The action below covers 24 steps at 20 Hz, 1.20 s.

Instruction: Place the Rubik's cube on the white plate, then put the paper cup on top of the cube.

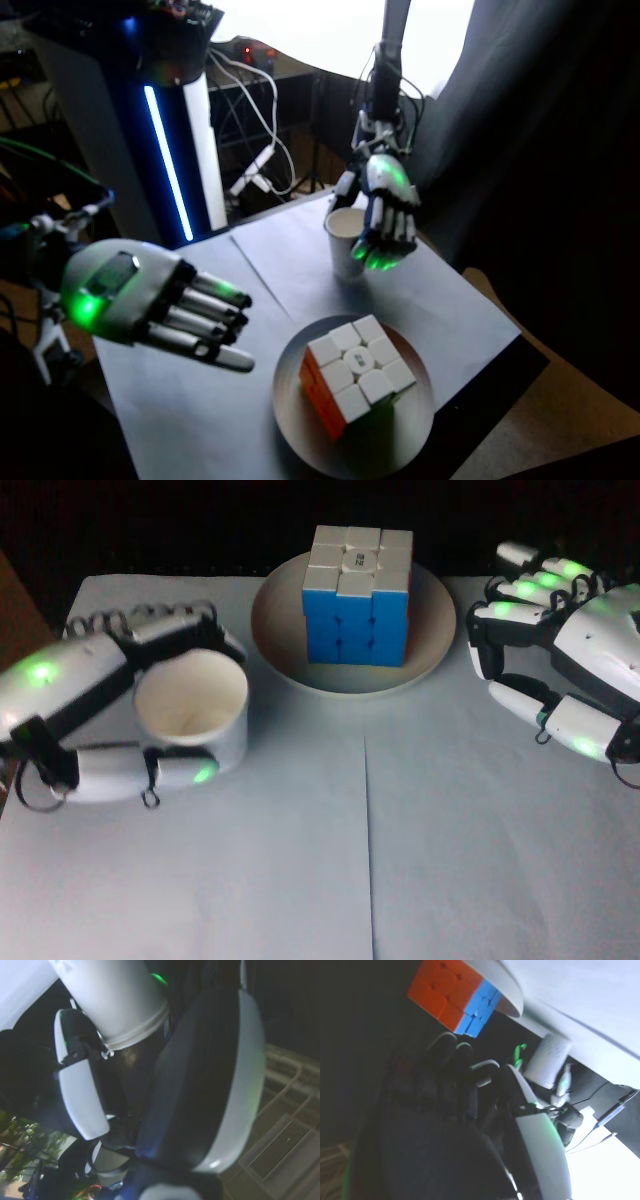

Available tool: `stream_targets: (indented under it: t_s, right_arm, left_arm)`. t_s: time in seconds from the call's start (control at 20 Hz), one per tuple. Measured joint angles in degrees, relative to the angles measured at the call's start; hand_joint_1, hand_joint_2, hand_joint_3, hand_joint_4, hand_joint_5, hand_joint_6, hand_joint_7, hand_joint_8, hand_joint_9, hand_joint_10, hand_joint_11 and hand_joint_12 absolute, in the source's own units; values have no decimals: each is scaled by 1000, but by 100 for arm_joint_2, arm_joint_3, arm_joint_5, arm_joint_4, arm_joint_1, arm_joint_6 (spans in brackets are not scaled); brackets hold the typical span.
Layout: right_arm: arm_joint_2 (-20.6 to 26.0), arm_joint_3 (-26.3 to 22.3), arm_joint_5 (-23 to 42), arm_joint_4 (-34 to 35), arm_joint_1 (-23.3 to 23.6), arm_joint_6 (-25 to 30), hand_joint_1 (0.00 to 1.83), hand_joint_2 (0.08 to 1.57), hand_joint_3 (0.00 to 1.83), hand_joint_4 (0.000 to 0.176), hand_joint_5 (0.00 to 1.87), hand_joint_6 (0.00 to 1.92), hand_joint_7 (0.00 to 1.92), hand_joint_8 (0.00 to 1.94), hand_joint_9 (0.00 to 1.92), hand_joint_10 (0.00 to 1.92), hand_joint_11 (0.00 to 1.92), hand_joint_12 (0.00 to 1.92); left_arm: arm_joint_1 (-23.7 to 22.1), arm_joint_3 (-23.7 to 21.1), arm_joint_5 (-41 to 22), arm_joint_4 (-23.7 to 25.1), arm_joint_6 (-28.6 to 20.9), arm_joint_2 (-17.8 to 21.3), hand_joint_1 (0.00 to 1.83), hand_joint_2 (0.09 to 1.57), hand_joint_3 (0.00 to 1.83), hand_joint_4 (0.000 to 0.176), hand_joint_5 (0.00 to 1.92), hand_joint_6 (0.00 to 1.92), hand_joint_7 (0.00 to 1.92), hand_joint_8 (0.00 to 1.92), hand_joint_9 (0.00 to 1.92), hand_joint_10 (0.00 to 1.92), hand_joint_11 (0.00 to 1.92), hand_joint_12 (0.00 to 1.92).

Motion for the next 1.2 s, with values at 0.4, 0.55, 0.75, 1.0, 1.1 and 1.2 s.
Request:
stream_targets:
  t_s: [0.4, 0.55, 0.75, 1.0, 1.1, 1.2]
  right_arm:
    - [0, 0, 0, 13, 0, 0, 825, 1420, 0, 0, 457, 1757, 244, 1458, 175, 1585, 0, 1900]
    - [-2, 0, -4, 35, 0, 0, 832, 1432, 0, 0, 440, 1780, 217, 1467, 150, 1639, 0, 1921]
    - [-4, 0, 0, 31, 0, -2, 790, 1439, 2, 0, 429, 1798, 223, 1472, 185, 1625, 0, 1921]
    - [-11, 0, -2, 39, -13, 0, 826, 1435, 1, 0, 434, 1789, 230, 1504, 161, 1657, 0, 1921]
    - [-11, 0, 0, 52, -13, -2, 849, 1445, 0, 0, 409, 1818, 305, 1547, 203, 1641, 0, 1921]
    - [-13, -2, 20, 48, -42, -2, 809, 1440, 0, 0, 430, 1796, 252, 1495, 197, 1673, 0, 1921]
  left_arm:
    - [-1180, 492, 645, 874, -728, 61, 1033, 1146, 10, 60, 205, 1097, 238, 1115, 195, 1381, 102, 1848]
    - [-1576, 761, 968, 1075, -1032, -33, 1079, 1124, 0, 40, 295, 1050, 324, 1063, 257, 1311, 87, 1826]
    - [-1980, 1104, 1204, 1419, -1495, -278, 1024, 1141, 3, 63, 305, 860, 264, 999, 243, 1253, 141, 1752]
    - [-2555, 1609, 1620, 1661, -1904, -769, 1104, 1143, 8, 47, 270, 985, 197, 1104, 259, 1308, 224, 1859]
    - [-2734, 1794, 1740, 1659, -1926, -953, 1172, 1151, 3, 5, 218, 1150, 154, 1255, 211, 1471, 147, 1921]
    - [-2907, 2009, 1928, 1722, -2039, -1191, 1128, 1147, 0, 45, 202, 1233, 161, 1308, 162, 1497, 14, 1921]
